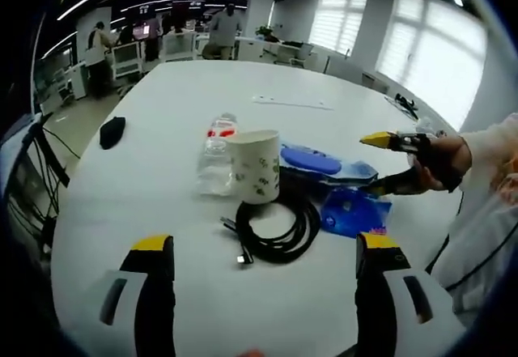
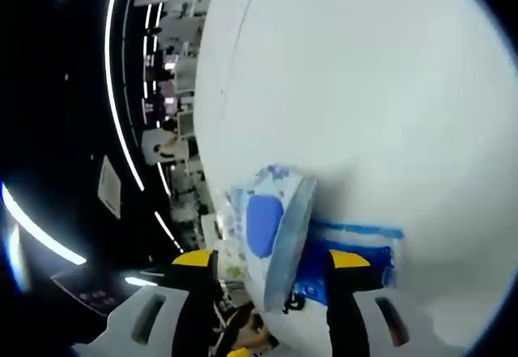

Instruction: Arrange the tabletop items into an orderly group along one side of the table until the central work area is clear of visible clutter.

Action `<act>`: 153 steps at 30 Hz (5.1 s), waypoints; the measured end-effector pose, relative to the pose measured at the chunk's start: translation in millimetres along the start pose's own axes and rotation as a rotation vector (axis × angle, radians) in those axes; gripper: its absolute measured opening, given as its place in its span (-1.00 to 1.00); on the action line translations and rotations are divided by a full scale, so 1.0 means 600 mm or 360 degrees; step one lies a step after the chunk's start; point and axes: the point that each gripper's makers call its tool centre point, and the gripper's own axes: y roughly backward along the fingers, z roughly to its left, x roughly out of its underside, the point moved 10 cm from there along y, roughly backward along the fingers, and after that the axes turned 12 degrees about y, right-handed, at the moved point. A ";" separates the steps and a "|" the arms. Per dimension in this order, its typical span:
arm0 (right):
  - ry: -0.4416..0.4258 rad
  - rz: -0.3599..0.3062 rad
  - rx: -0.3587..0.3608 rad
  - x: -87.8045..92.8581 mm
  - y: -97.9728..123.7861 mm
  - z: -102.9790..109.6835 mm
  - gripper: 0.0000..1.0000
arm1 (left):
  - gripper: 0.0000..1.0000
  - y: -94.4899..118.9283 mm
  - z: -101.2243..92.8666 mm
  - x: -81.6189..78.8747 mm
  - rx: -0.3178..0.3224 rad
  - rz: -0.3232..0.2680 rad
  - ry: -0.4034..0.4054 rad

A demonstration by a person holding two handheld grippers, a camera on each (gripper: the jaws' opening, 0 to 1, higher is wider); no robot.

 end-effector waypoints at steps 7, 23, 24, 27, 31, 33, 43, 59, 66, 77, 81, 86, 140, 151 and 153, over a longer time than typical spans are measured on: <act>0.0018 -0.0004 0.0030 -0.009 -0.018 -0.001 -0.43 | 0.89 -0.012 -0.003 0.004 0.0028 0.0018 0.0039; -0.0007 -0.0072 -0.0028 -0.020 -0.009 -0.012 -1.00 | 0.84 -0.017 0.000 -0.010 0.0008 -0.0010 0.0075; -0.0007 -0.0072 -0.0053 -0.022 -0.007 -0.011 -1.00 | 0.84 -0.019 -0.001 -0.010 0.0008 -0.0013 0.0079; 0.0026 -0.0081 -0.0071 -0.028 0.001 -0.010 -1.00 | 0.82 -0.024 -0.011 -0.010 0.0019 -0.0016 0.0088; -0.0007 -0.0124 -0.0119 -0.035 0.016 -0.011 -1.00 | 0.80 -0.031 -0.020 -0.010 0.0060 -0.0026 0.0090; -0.0006 -0.0137 -0.0132 -0.037 0.023 -0.012 -1.00 | 0.78 -0.040 -0.029 -0.010 0.0083 -0.0018 0.0097; 0.0024 -0.0150 -0.0241 -0.035 0.075 -0.021 -1.00 | 0.61 -0.081 -0.071 -0.033 0.0324 -0.0178 0.0378; 0.0246 0.0104 -0.0543 -0.013 0.133 -0.030 -1.00 | 0.20 -0.103 -0.098 -0.046 0.0432 -0.0326 0.0726; 0.0279 0.0209 -0.0628 0.003 0.141 -0.030 -1.00 | -0.29 -0.086 -0.112 -0.038 0.0432 -0.0303 0.0668; 0.0483 0.0194 -0.0564 0.000 0.175 -0.014 -1.00 | -1.00 -0.070 -0.142 -0.041 0.0514 -0.0401 0.0680; 0.0526 0.0094 -0.0523 -0.012 0.192 -0.010 -1.00 | -1.00 -0.072 -0.154 -0.035 0.0593 -0.0402 0.0737; 0.0669 -0.0066 -0.0460 -0.030 0.216 0.006 -1.00 | -1.00 -0.076 -0.174 -0.029 0.0653 -0.0375 0.0746; 0.1725 -0.0073 0.0363 -0.211 0.070 -0.006 -1.00 | -0.98 -0.293 -0.158 -0.107 0.0260 0.0079 0.0318; 0.1793 0.0032 0.0425 -0.195 0.036 -0.034 -0.98 | -0.97 -0.294 -0.153 -0.052 0.0124 0.0194 0.0262; 0.1831 0.0077 0.0409 -0.195 0.036 -0.037 -0.97 | -0.94 -0.297 -0.150 -0.049 0.0094 0.0181 0.0293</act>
